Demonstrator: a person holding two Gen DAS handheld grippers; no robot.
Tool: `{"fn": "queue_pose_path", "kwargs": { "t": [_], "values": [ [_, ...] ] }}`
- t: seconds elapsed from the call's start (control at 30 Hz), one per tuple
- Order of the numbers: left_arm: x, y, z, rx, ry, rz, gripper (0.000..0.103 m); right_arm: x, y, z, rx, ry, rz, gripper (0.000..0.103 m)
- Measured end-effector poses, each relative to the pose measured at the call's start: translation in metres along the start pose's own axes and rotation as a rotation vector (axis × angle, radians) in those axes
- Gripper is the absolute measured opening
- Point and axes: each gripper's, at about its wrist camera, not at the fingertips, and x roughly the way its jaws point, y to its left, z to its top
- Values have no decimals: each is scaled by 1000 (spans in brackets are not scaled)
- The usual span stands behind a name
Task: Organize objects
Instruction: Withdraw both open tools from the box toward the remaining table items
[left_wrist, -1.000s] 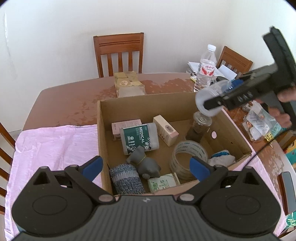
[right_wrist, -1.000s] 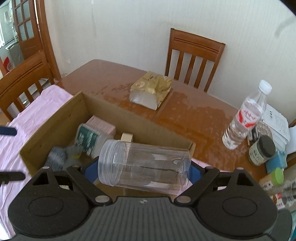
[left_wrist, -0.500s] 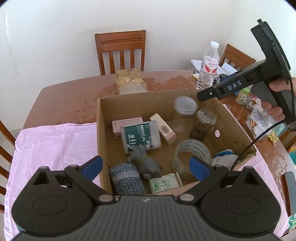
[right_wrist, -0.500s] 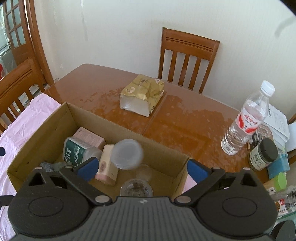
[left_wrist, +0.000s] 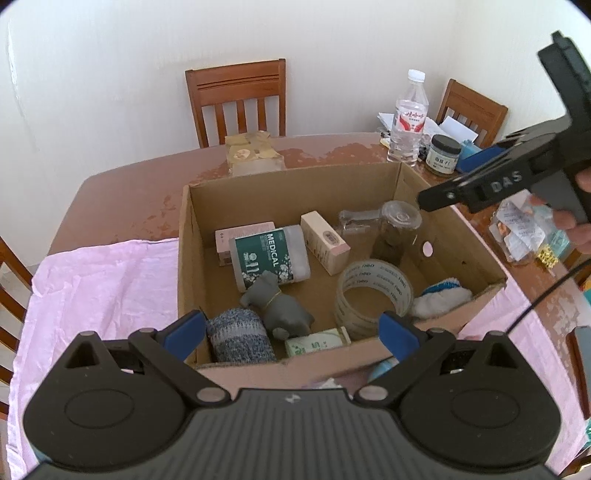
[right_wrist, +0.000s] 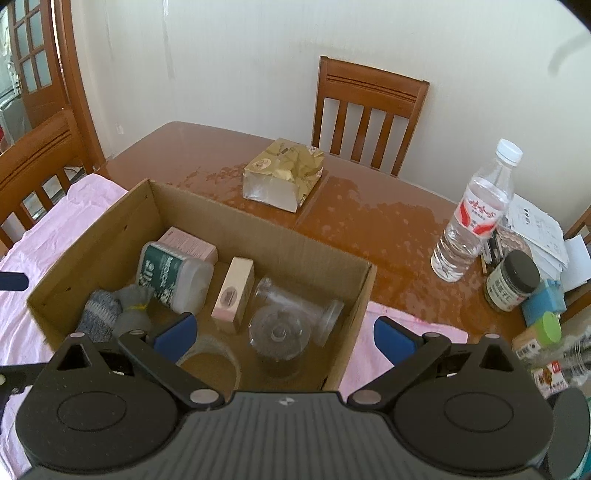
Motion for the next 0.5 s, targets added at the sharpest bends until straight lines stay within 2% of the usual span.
{"fn": "queue_pose_path", "kwargs": {
  "t": [0.3, 0.5],
  "values": [
    [-6, -9, -28, -36, 9, 49, 101, -33, 10, -48, 42, -25, -26, 103],
    [2, -14, -48, -56, 45, 70, 101, -45, 17, -98, 108, -39, -51, 103]
  ]
}}
